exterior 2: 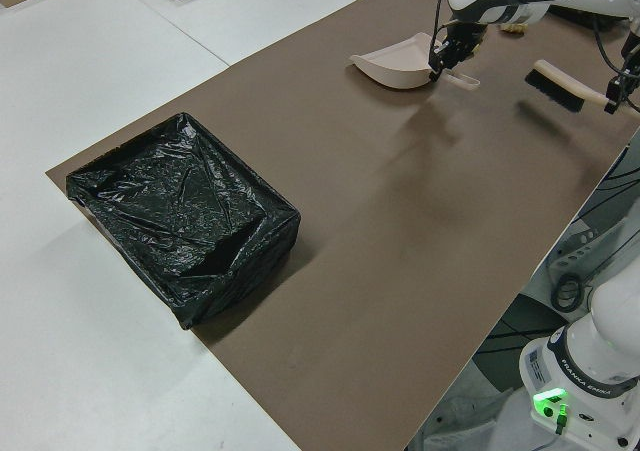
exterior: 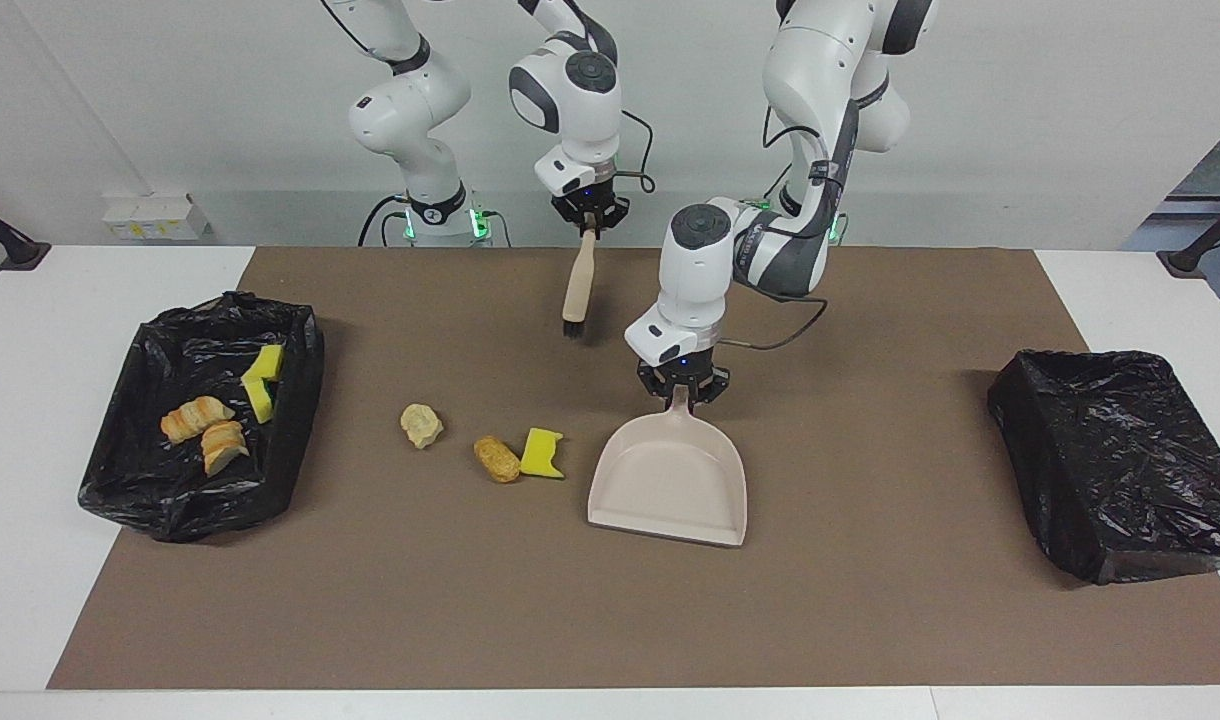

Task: Sweep and dump trash in bin
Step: 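Grasp the brush with the right gripper and lift it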

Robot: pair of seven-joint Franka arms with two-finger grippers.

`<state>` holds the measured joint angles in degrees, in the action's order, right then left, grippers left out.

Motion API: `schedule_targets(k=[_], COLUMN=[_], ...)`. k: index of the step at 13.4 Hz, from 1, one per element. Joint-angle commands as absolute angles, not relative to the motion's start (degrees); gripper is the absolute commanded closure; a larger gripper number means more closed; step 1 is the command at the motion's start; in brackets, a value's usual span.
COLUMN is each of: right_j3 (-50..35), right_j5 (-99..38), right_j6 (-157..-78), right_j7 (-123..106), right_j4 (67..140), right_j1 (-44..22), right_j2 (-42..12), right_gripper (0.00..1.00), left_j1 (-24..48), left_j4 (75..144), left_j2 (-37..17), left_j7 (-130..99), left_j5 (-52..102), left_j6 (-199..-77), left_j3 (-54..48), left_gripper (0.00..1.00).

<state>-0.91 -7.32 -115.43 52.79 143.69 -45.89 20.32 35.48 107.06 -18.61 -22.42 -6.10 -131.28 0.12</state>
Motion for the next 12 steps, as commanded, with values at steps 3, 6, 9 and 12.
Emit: schedule_targets(k=[3, 6, 9, 12], right_j3=[-1.23, -1.32, -1.32, -1.41], right_j5=[-2.47, 4.29, 9.65, 17.21], right_j6=[-111.88, -112.33, -113.98, -115.56], right_j7=[36.60, 27.97, 19.80, 18.63], right_j4=[144.49, 141.08, 136.25, 133.51], right_j1=[-29.84, -19.98, -12.68, -10.99], right_j2=[22.77, 18.04, 12.94, 6.61], right_gripper=[1.00, 1.00, 1.00, 1.00], left_j1=[30.94, 28.66, 28.12, 28.12], left_j4=[107.14, 107.75, 107.93, 107.58], left_j2=[-13.80, -13.45, -13.62, -14.15], left_j7=[-0.15, 15.59, 34.48, 43.23], left_j5=[-7.38, -7.30, -7.21, -7.29], left_j6=[-121.75, -120.15, -120.93, -121.90], left_j3=[-0.09, -0.09, -0.09, -0.09], left_gripper=[1.00, 1.00, 1.00, 1.00])
